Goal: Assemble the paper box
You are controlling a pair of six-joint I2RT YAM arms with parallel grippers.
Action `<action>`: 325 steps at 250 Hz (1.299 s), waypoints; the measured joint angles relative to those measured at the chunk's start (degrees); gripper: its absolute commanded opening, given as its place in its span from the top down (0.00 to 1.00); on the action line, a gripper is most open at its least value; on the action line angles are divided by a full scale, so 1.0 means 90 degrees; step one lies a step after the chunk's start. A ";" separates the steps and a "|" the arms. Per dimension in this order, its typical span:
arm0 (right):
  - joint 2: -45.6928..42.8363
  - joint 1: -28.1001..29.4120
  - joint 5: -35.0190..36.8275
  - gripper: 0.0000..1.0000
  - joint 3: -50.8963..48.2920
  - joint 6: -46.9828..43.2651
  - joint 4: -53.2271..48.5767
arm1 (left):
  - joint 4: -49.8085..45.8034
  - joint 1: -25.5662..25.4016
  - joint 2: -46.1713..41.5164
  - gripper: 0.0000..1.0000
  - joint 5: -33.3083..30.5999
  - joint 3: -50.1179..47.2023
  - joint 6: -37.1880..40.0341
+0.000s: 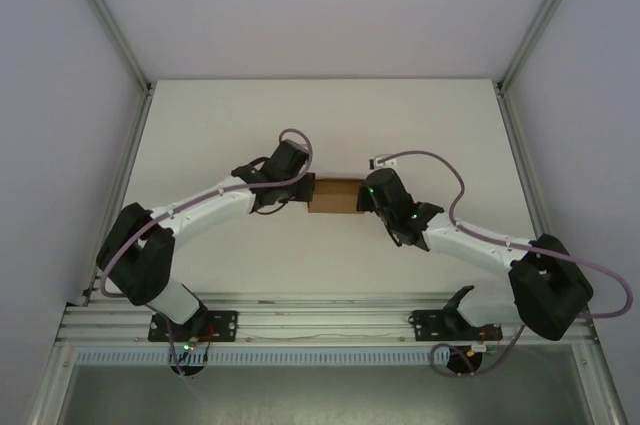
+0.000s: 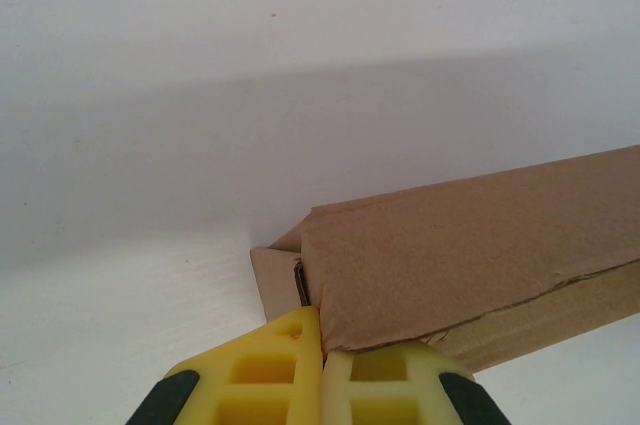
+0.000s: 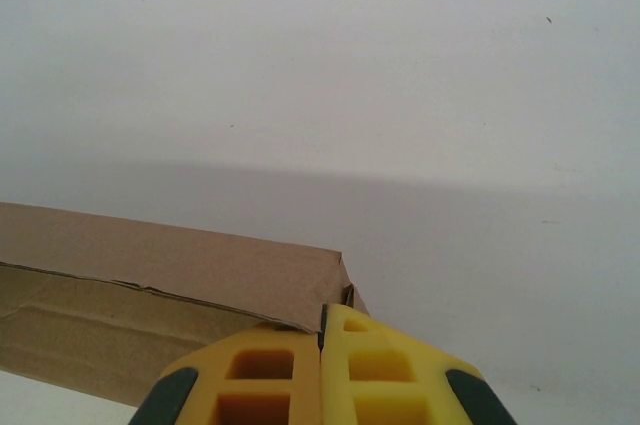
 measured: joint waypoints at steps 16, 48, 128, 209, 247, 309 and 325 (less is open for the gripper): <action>-0.0027 0.0010 -0.0005 0.95 -0.0083 -0.0051 0.0126 | 0.0182 -0.0046 -0.0058 1.00 -0.0107 -0.0136 0.0000; -0.0148 0.0010 -0.0100 0.84 -0.0129 -0.0114 0.0068 | 0.0350 -0.0109 -0.0092 1.00 -0.0255 -0.0228 0.0000; -0.0794 0.0017 -0.0510 0.27 0.0435 0.0257 -0.1095 | 0.0362 -0.0296 -0.0087 1.00 -0.0699 -0.0223 0.0005; -0.0435 -0.0707 -0.0753 0.48 0.0962 0.0823 -0.1202 | 0.0335 -0.0403 -0.0046 0.98 -0.0950 -0.0177 0.0005; 0.0114 -0.0804 -0.1115 0.58 0.0993 0.0925 -0.1234 | 0.0270 -0.0403 -0.0022 0.92 -0.0947 -0.0129 0.0010; 0.0291 -0.0799 -0.1377 0.63 0.0658 0.1307 -0.0867 | -0.0015 -0.0398 -0.0058 0.59 -0.0950 -0.0080 0.0211; 0.0294 -0.0804 -0.1428 0.63 0.0546 0.1399 -0.0690 | -0.0260 -0.0401 -0.0180 0.49 -0.0916 -0.0080 0.0330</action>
